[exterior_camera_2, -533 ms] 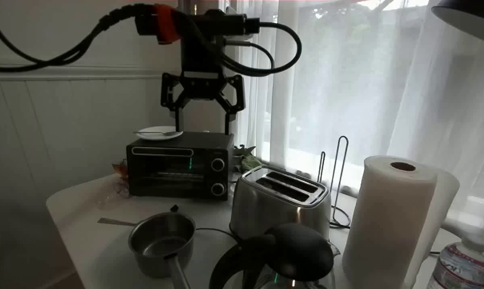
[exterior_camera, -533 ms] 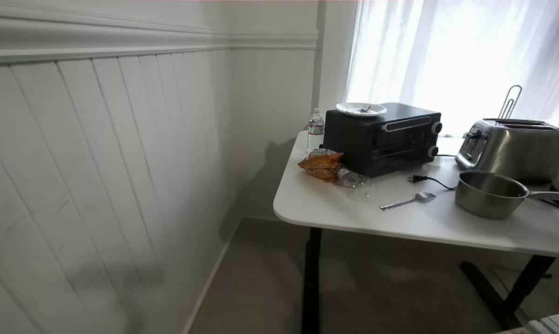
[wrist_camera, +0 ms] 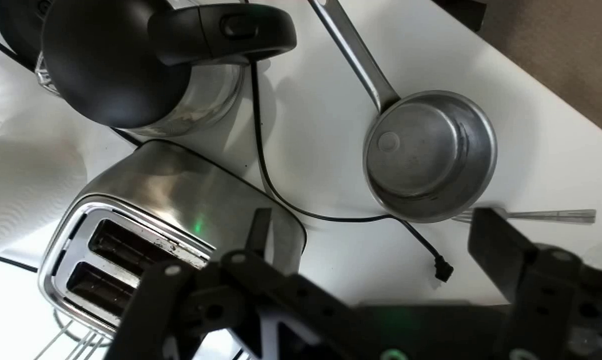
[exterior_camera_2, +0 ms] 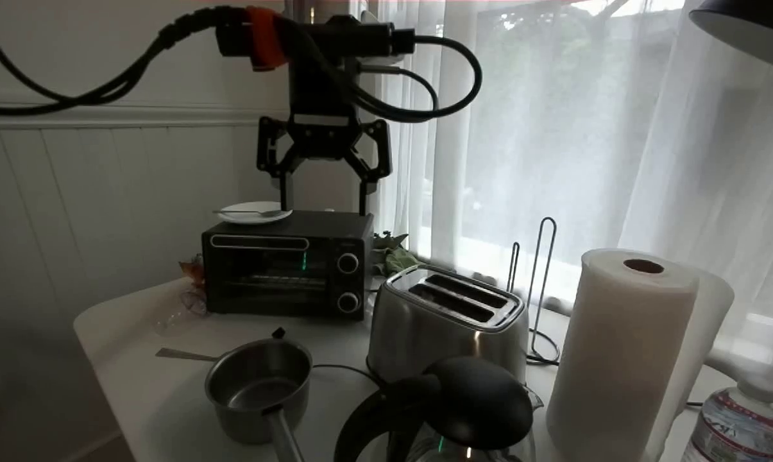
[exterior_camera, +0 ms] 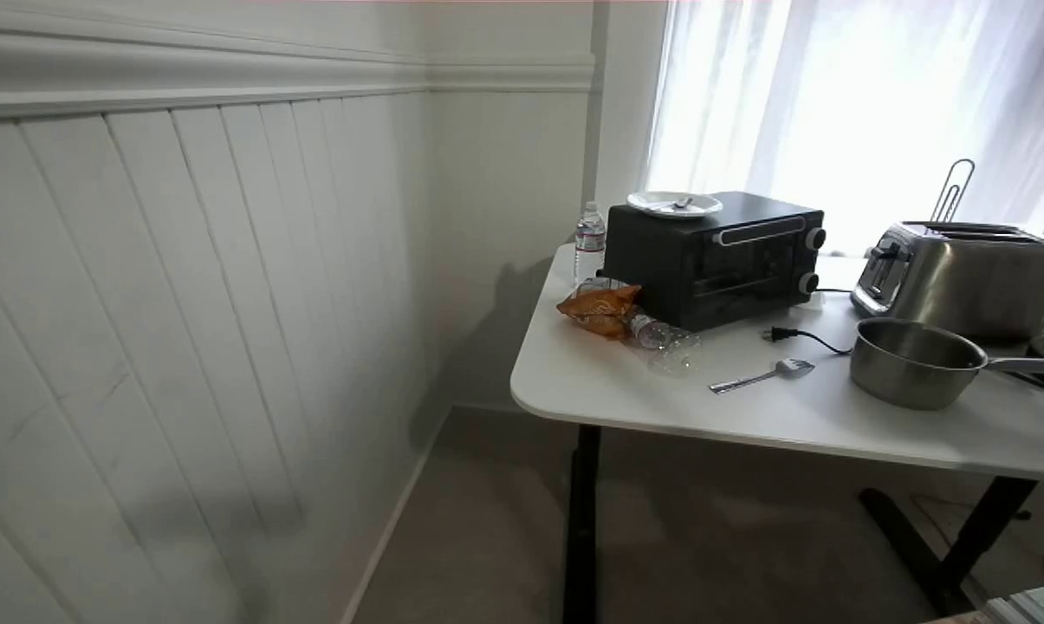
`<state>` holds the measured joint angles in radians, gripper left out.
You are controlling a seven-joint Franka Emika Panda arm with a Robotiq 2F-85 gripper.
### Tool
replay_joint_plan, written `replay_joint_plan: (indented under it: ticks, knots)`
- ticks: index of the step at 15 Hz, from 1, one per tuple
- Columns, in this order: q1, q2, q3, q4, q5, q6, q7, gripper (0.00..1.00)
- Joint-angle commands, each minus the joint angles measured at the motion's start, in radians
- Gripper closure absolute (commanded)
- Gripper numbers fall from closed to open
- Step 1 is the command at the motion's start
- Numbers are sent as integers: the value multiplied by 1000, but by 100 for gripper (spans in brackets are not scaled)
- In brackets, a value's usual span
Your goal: Pick up the silver spoon from the white plate and put it in the silver pot
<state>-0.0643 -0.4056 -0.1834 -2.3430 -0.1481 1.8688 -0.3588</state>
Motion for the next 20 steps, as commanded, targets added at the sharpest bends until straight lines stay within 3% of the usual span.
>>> replay_joint_plan:
  ticks: [1,5,13,20]
  knots:
    - [-5,1,5,2,2,-2,-2,0]
    - [12,54,87,46,9,-22,192,0]
    - [60,161,276,194,129,-45,799,0]
    - [112,275,376,296,199,88,1275,0]
